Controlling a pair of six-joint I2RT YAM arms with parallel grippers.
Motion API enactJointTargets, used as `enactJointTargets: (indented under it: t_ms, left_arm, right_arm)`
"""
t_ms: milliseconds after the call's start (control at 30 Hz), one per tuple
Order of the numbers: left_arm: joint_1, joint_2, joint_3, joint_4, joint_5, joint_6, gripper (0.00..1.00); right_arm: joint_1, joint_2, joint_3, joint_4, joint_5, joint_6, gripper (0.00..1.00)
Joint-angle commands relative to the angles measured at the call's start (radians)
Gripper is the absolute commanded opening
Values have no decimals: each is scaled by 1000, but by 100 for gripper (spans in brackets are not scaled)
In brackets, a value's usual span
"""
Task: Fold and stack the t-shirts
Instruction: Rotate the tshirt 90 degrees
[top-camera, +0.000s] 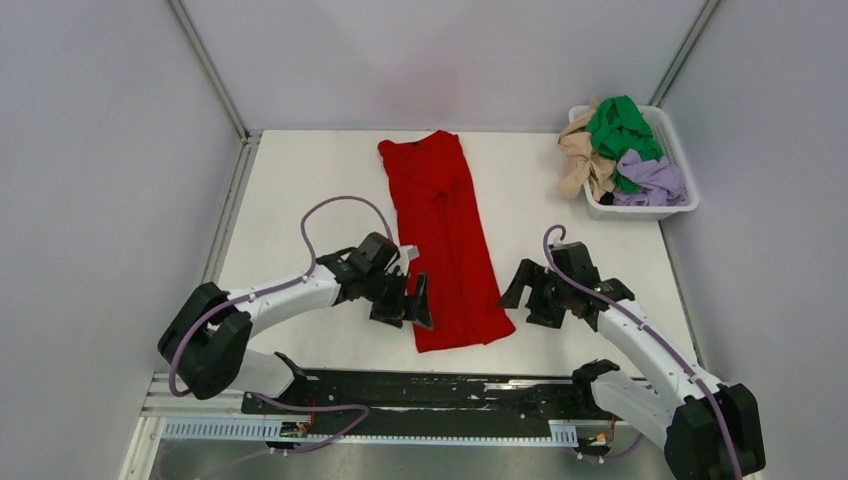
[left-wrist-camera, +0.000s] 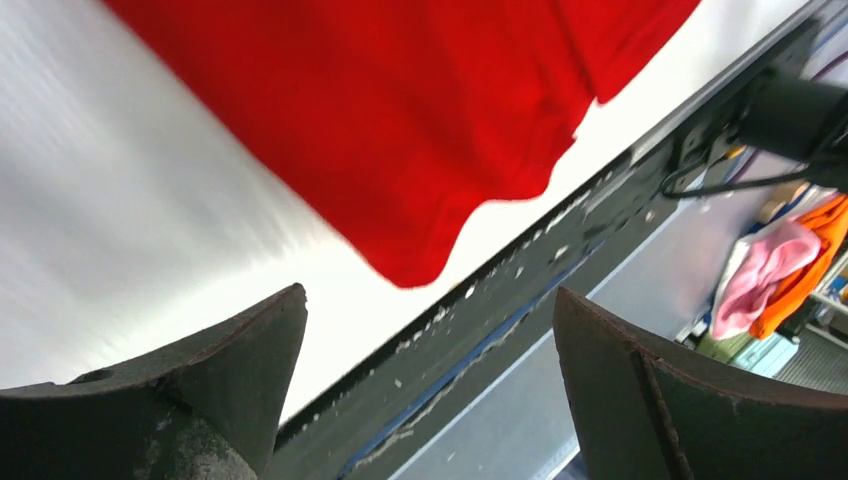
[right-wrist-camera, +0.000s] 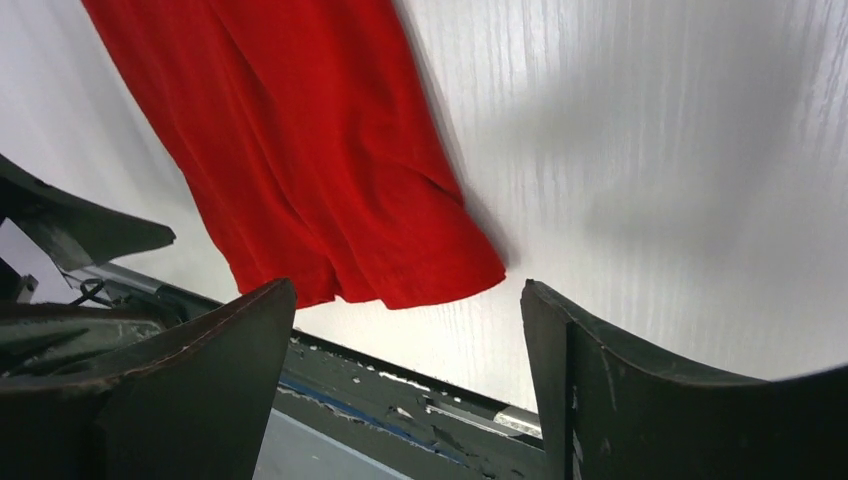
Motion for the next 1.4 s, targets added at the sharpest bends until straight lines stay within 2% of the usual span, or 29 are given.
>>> enactJointTargets:
  t_ms: [0,167,300,467,500,533,600,633,700,833,933,1000,1033,1100,1267,1300,1367]
  left_arm:
    - [-57,-95,-78,48,-34,-106,100]
    - [-99,-44,-134,156,-10,-174,93]
    - [-112,12,-153,188,-22,-195,80]
    - [-118,76,-156,228,-31,-209,71]
    - [-118,92,-154,233,-33,-208,67]
    - [-118,102,-152,230,-36,-206,58]
    - [-121,128,-154,228,-35,-204,51]
    - [-122,143,-157,226,-35,-204,43]
    - [-123,160,-156,217,-31,-201,34]
    - [-126,158,-155,179,-41,-198,21]
    - [-126,134,-156,149,-61,-193,16]
    - [-125,124,-154,137,-67,-192,10]
    - [-126,123,-155,134,-66,-192,4]
    - [-127,118,-158,131,-52,-195,0]
    - [-130,78,-175,102,-45,-211,0]
    - [-133,56,-176,95,-50,-218,0]
    - [-140,27,-181,60,-62,-232,0]
  right_arm:
    - [-7,39,-14,2,-25,-5,80]
    - [-6,100,-21,13,-25,-2,64]
    - [-6,126,-29,19,-37,-10,55]
    - [-6,140,-40,33,-40,-10,52]
    - [-6,143,-42,36,-41,-10,51]
    - [-7,147,-46,40,-43,-10,50]
    - [-7,159,-54,51,-45,-5,50]
    - [-6,165,-59,57,-48,-3,49]
    - [-6,178,-67,69,-57,-1,49]
    - [-7,199,-79,95,-56,5,47]
    - [-7,214,-86,119,-72,6,45]
    - [-7,226,-93,137,-84,7,42]
    - [-7,233,-96,146,-96,5,40]
    - [-7,249,-103,169,-125,5,35]
    - [10,266,-138,217,-239,36,12]
    - [22,252,-149,215,-247,48,4]
    - [65,211,-177,207,-264,87,0]
